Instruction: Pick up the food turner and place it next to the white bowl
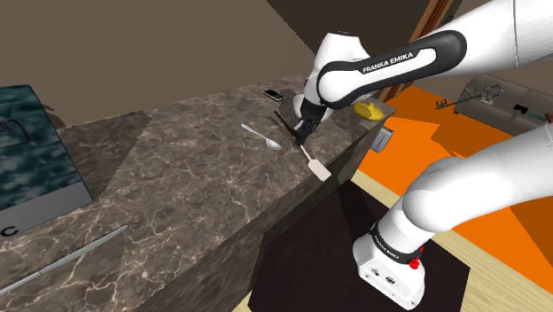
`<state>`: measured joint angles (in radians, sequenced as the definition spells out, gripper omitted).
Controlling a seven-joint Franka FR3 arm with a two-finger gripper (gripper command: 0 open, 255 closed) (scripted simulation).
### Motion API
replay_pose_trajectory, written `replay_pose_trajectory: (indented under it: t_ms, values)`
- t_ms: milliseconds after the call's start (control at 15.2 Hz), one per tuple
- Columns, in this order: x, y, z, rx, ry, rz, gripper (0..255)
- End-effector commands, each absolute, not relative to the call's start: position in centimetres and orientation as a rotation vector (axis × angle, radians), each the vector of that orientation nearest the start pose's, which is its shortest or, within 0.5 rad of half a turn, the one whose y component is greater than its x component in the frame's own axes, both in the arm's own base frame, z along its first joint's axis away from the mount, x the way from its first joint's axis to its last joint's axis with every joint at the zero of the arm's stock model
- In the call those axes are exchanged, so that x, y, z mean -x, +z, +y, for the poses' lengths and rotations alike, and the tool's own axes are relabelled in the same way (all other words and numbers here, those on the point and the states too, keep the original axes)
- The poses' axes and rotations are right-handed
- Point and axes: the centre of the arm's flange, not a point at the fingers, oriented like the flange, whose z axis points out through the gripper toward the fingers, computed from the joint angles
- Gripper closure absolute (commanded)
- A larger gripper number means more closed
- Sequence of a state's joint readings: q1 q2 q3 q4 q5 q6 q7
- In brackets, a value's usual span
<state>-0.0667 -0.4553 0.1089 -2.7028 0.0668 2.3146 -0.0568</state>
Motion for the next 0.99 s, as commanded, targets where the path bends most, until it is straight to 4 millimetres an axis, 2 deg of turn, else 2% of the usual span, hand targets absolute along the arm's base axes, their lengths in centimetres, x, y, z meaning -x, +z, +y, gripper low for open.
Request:
replay_pose_trajectory:
  t_ms: [0, 198, 726, 792, 924]
  values:
    - [-38.0, 36.6, 1.6, 3.137, -0.104, -0.072, 255]
    - [-38.0, 35.0, 1.6, 3.137, -0.104, -0.072, 255]
    - [-38.0, 35.1, 1.6, 3.137, -0.104, -0.072, 255]
    - [-38.0, 35.1, 1.6, 3.137, -0.104, -0.072, 0]
    - [-38.0, 35.1, 1.6, 3.137, -0.104, -0.072, 0]
